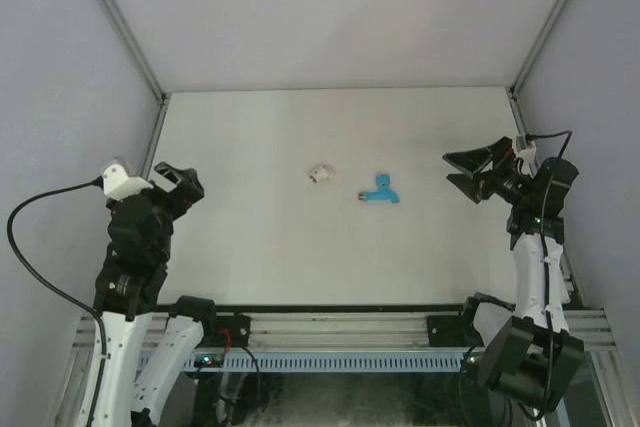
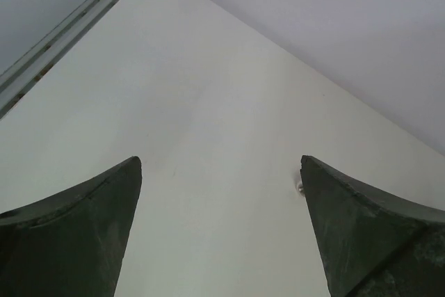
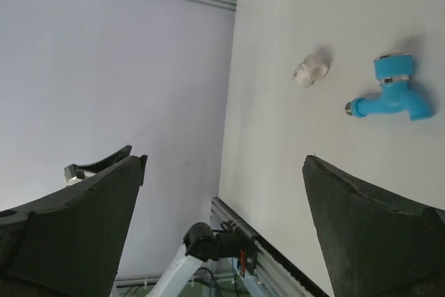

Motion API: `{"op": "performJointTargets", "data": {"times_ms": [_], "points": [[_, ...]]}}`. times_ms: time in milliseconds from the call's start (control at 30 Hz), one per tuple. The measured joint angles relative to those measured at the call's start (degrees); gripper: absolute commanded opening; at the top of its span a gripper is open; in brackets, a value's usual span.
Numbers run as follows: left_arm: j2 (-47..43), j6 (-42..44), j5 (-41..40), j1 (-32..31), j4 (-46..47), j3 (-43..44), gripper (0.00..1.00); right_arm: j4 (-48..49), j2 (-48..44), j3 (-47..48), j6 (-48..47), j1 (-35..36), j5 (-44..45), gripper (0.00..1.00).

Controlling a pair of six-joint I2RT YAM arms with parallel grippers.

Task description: Install the water faucets

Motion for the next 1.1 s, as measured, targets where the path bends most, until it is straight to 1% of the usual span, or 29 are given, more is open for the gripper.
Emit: {"op": "performJointTargets", "data": {"times_ms": [67,167,200,267,367,400,500,567,667,700,767,867,967,1100], "points": [[0.1,-0.1,-0.4,0.0,0.3,-0.1,1.00,3.4,0.6,-1.3,3.4,-1.3,-2.6,1.00],[0.7,-1.4,-0.5,0.0,1.2,-0.1,1.00,16.1,4.2,-7.1,12.1,-2.7,-6.1,1.00],[1.2,-2.0,-0.5,0.0,1.5,-0.1,1.00,18.8,5.2,-9.1,14.3,-2.8,-6.4,1.00],[2.4,-2.6,1.4,0.0,3.0,-0.4,1.00,20.0,5.7,-11.9,17.2,-2.4,-6.8,1.00],[4.9,-2.6,7.6,0.0,6.9,-2.2,1.00,19.5,4.9,-10.1,17.0,1.5,-6.7,1.00],[5.7,-2.6,10.5,0.0,9.2,-3.7,1.00,18.5,4.7,-8.7,15.5,3.4,-6.6,1.00],[10.4,-4.0,19.8,0.0,15.2,-7.1,1.00,7.6,3.8,-0.3,4.4,12.0,-1.4,1.00],[14.8,-4.1,21.8,0.0,16.3,-7.0,0.99,0.6,1.8,4.4,-3.9,18.0,5.8,1.00],[25.1,-4.0,28.2,0.0,17.5,-4.7,0.95,-6.7,-3.8,7.0,-13.6,25.4,16.6,0.98],[27.8,-3.9,29.8,0.0,17.8,-4.0,0.93,-8.4,-5.2,7.3,-15.8,26.7,19.1,0.97],[33.6,-3.7,33.0,0.0,18.3,-2.5,0.93,-11.1,-6.7,7.3,-19.2,27.8,22.8,0.96],[40.9,-3.2,35.7,0.0,18.9,-0.1,0.94,-13.8,-6.4,7.3,-22.3,29.0,25.0,0.95],[47.8,-1.4,36.2,-0.9,18.4,4.0,0.93,-16.8,-4.0,7.3,-24.7,30.5,26.5,0.95],[56.5,2.2,34.5,-4.2,15.4,13.3,0.93,-20.3,-1.8,7.3,-26.6,32.4,29.0,0.95]]}}
